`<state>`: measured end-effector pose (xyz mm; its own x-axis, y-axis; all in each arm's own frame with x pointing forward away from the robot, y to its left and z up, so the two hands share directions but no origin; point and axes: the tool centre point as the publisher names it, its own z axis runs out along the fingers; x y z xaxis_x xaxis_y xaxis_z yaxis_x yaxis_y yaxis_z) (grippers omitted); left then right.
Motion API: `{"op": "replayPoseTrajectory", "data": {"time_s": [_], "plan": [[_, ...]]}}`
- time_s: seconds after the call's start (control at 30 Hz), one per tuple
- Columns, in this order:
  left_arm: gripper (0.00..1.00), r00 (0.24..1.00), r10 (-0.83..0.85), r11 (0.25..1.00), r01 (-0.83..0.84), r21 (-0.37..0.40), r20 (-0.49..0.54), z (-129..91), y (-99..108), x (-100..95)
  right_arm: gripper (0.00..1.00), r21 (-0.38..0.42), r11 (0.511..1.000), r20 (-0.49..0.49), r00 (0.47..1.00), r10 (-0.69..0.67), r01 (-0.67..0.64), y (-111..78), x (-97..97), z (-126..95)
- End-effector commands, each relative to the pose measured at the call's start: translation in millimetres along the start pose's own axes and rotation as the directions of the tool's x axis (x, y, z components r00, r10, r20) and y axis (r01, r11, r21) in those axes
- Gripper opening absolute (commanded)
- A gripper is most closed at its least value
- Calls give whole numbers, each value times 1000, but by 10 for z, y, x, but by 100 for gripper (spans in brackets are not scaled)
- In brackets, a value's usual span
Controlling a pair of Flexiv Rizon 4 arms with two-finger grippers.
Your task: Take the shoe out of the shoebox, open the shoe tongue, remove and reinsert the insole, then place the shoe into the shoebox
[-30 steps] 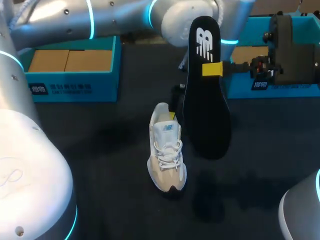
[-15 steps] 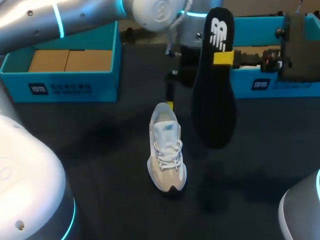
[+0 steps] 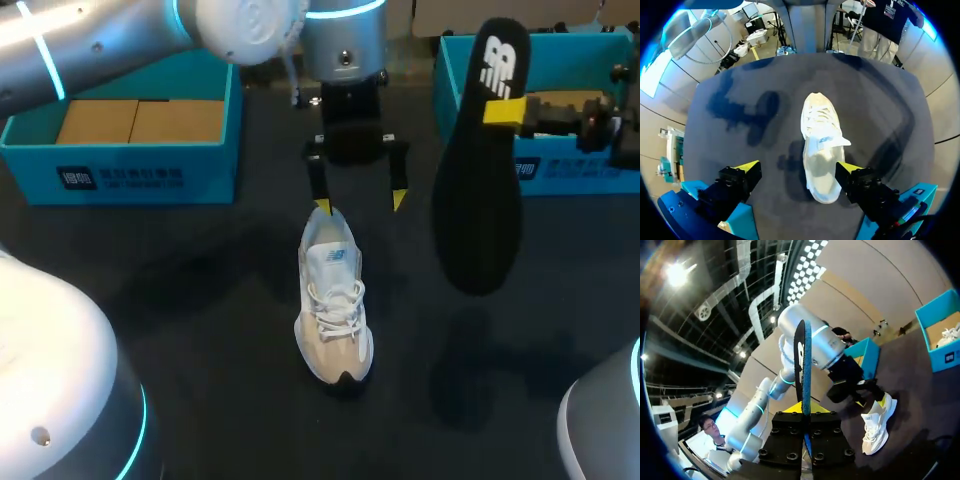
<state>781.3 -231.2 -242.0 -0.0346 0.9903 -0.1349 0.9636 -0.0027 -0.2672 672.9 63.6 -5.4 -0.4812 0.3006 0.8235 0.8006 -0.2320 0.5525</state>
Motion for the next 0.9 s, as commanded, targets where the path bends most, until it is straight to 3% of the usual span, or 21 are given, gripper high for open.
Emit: {"op": "replayPoseTrajectory", "data": {"time_s": [0.03,0.5,0.73,0.9], "plan": [[100,996,1,1000,-1,-5,85,14,-18,45,0,12,999,5,999,37,-37,46,-99,-104],[100,996,1,1000,-1,-5,85,14,-18,45,0,-3,994,2,994,112,-112,422,-453,-46],[100,941,13,999,4,-51,337,-406,160,-80,0,-20,995,0,995,101,-101,697,-590,79],[100,912,33,998,-7,-64,410,-604,253,-85,0,2,992,1,992,124,-124,844,-693,135]]}}
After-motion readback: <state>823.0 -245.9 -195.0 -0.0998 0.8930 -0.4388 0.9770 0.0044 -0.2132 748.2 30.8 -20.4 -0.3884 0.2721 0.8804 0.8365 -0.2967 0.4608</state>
